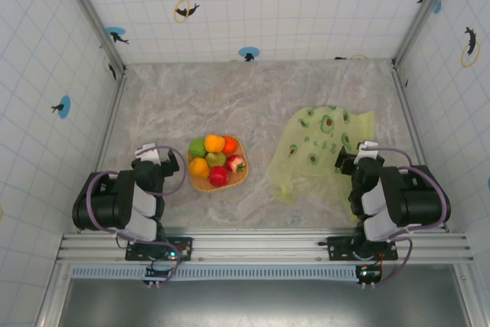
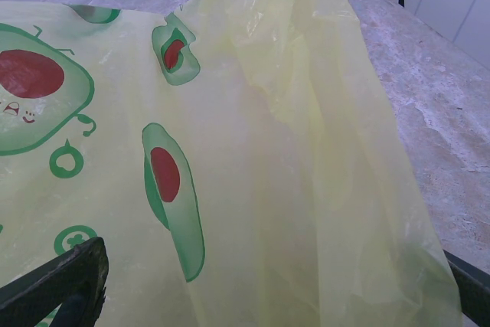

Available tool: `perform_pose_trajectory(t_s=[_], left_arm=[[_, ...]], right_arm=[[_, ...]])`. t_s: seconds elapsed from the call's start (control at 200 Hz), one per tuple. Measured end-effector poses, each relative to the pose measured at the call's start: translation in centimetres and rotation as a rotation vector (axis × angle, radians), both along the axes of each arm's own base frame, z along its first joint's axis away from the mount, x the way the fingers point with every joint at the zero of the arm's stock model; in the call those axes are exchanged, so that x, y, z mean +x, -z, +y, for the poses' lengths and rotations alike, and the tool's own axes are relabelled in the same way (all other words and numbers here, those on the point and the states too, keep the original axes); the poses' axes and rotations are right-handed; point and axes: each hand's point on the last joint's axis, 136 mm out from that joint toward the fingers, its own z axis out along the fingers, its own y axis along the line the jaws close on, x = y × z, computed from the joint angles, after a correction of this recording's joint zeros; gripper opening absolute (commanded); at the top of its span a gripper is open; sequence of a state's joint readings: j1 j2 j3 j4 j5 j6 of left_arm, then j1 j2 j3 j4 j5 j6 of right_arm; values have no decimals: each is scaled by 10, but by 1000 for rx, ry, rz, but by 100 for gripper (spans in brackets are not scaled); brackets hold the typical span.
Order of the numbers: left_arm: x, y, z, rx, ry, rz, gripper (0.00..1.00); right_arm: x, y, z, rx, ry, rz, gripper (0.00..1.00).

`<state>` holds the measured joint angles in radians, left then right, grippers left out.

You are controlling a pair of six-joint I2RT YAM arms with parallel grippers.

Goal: Place the fruits into the plastic bag

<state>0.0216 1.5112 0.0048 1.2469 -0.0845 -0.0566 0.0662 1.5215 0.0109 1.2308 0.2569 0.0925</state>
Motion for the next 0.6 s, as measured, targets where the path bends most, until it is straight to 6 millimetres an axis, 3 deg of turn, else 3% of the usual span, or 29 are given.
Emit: perform_pose_trajectory(t_s=[0.601], left_arm=[[0,0,-1,-2,6,0,98]], right_arm=[[0,0,0,-1,0,-1,100]])
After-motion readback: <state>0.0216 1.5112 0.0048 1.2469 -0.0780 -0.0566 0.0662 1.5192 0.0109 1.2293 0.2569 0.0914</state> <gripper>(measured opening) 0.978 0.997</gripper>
